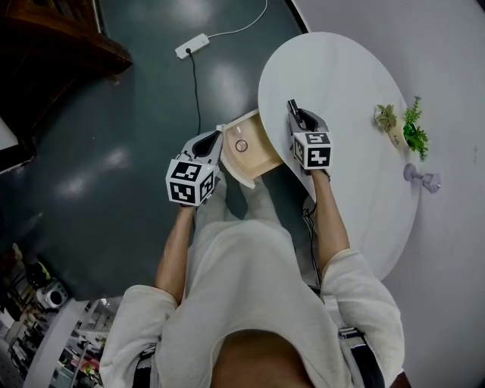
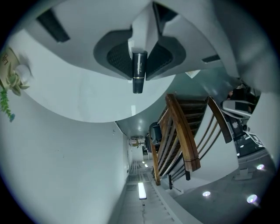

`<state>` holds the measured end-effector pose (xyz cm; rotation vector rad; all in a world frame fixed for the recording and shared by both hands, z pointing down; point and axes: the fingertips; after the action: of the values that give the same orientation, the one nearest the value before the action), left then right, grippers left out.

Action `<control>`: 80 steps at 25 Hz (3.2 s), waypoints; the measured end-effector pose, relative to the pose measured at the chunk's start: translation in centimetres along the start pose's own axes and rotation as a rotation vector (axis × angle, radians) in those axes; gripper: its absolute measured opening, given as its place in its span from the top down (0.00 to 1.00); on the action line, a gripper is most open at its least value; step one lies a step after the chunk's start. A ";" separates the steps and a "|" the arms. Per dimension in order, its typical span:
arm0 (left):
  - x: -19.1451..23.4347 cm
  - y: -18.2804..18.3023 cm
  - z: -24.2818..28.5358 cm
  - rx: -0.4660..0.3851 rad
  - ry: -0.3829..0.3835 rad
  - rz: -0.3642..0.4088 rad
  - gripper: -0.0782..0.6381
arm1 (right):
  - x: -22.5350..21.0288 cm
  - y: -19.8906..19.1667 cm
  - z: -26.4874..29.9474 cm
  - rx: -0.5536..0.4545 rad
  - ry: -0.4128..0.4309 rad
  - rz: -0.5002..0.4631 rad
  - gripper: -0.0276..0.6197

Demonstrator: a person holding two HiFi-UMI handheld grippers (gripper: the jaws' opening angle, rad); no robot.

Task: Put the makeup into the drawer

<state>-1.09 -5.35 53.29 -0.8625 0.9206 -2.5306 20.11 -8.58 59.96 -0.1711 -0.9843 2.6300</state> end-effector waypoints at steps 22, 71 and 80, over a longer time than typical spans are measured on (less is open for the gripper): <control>5.1 -1.7 -2.5 0.005 0.057 -0.073 0.87 | 16.0 -0.5 3.7 0.042 0.250 -0.063 0.81; 11.0 -8.6 -3.0 0.116 0.102 -0.172 0.87 | 18.3 -16.9 17.5 0.504 0.231 0.054 0.67; 10.0 -7.7 -2.9 0.098 0.091 -0.158 0.87 | 18.5 -13.6 15.3 0.356 0.237 -0.005 0.66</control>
<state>-11.25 -2.89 60.92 -0.8263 0.7755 -2.7451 2.82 -2.01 80.47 -0.3804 -0.4307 2.6502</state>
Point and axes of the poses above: the fingertips, and each gripper's own axes: z forward along the fingers, x to its left, y out of its top, and after that the axes turned 7 degrees about -z, right-handed
